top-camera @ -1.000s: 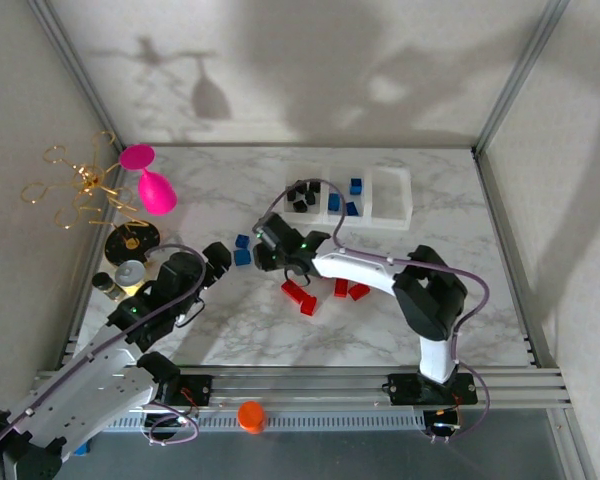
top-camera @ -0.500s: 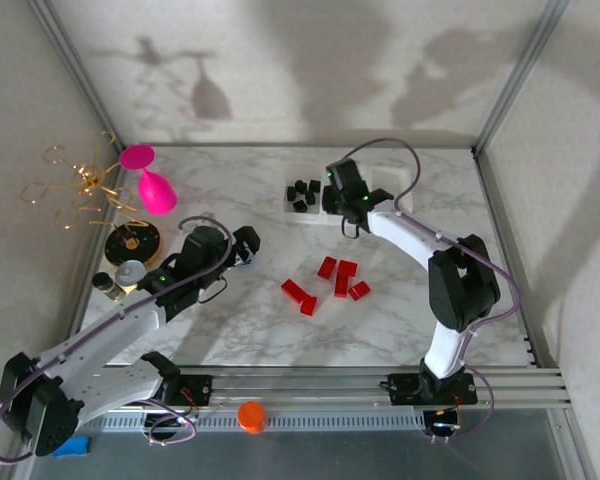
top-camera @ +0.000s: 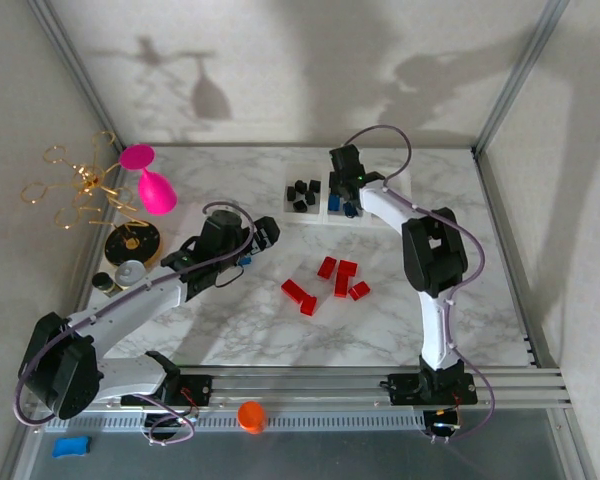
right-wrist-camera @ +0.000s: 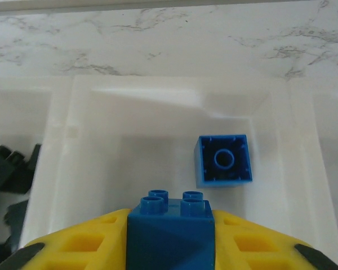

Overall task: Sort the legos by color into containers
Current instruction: Place the lego in the container, then pick up the lego from the center of the table.

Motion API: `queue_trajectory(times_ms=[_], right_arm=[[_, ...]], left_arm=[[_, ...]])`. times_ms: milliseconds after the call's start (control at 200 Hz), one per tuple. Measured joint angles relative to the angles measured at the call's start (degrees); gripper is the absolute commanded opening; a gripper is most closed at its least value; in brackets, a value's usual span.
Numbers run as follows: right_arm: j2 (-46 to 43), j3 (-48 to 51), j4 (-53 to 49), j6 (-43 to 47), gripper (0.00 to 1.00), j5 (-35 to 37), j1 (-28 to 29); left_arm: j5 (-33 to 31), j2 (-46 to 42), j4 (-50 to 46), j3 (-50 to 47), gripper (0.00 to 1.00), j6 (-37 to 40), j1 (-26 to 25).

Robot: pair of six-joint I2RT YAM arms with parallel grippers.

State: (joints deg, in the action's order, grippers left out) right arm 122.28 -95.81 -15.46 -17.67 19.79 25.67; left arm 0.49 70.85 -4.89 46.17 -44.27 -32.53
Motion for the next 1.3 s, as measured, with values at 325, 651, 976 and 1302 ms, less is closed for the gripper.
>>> queue_trajectory(times_ms=[325,651,976,1302], right_arm=[[1.57,-1.95,-0.17,2.12,0.51,0.79,-0.33],[-9.94,7.54,0.52,0.48,0.59,-1.36,2.75],[-13.31,12.85,0.39,-4.13,0.67,-4.02,12.46],[-12.13,12.63,0.55,-8.85,0.74,-5.75,22.27]], left_arm=[[-0.15,0.09,-0.04,0.35,1.00,0.81,-0.02],[-2.16,-3.32,-0.50,0.33,1.00,0.79,0.00],[-6.14,-10.29,-3.61,-3.28,1.00,-0.42,0.00],[-11.02,-18.62,-9.55,-8.28,0.99,-2.91,0.13]])
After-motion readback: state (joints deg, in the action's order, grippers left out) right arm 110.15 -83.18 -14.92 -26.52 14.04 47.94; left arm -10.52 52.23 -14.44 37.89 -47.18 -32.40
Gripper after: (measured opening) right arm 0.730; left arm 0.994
